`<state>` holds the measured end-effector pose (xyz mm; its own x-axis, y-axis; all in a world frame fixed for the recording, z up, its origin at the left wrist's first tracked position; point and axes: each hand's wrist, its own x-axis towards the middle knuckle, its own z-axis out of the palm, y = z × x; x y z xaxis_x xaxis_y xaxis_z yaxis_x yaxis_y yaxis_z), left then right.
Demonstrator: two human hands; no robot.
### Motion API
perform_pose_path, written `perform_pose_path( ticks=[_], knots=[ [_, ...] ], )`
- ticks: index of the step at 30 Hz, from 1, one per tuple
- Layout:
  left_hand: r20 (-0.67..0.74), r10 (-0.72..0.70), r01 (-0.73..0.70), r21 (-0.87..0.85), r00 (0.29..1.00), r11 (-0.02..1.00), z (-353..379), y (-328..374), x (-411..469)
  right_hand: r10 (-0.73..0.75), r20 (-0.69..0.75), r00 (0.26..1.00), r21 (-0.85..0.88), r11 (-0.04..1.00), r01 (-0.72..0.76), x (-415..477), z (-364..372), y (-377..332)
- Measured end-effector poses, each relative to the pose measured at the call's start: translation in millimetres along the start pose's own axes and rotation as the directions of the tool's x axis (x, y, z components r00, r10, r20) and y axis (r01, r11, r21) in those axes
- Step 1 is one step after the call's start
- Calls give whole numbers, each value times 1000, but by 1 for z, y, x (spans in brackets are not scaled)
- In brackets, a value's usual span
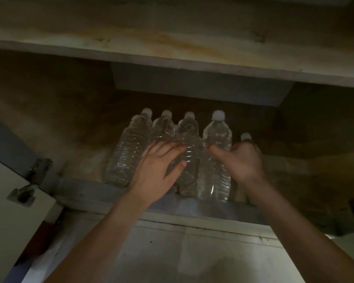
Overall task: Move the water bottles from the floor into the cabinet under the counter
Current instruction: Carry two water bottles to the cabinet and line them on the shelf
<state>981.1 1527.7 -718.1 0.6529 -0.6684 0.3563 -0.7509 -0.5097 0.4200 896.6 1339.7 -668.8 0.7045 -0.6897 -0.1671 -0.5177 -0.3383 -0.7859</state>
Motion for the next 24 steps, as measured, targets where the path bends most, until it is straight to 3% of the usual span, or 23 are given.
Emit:
perform_pose_path(
  ticks=[4, 8, 12, 18, 21, 24],
  knots=[
    [-11, -2, 2, -2, 1000, 1000, 1, -3, -1, 48, 41, 998, -204, 978, -38, 16, 12, -12],
    [-17, -11, 11, 0, 1000, 1000, 2, -4, -1, 28, -2, 1000, -229, 973, -28, 18, 15, -13],
    [-31, -15, 14, -20, 999, 1000, 2, -3, -1, -28, 16, 999, -114, 993, 30, 6, 15, 0],
    [21, 42, -42, -28, 999, 999, -1, -3, -3, -200, 46, 979, 287, 941, 179, -29, 11, 32],
    [46, 114, -114, -12, 992, 993, 0, 2, -8, -321, 129, 938, 359, 897, 258, -41, 10, 53],
    [64, 114, -115, 9, 991, 993, 2, 4, -11, -410, 172, 896, 288, 891, 352, -41, 11, 63]
  ],
)
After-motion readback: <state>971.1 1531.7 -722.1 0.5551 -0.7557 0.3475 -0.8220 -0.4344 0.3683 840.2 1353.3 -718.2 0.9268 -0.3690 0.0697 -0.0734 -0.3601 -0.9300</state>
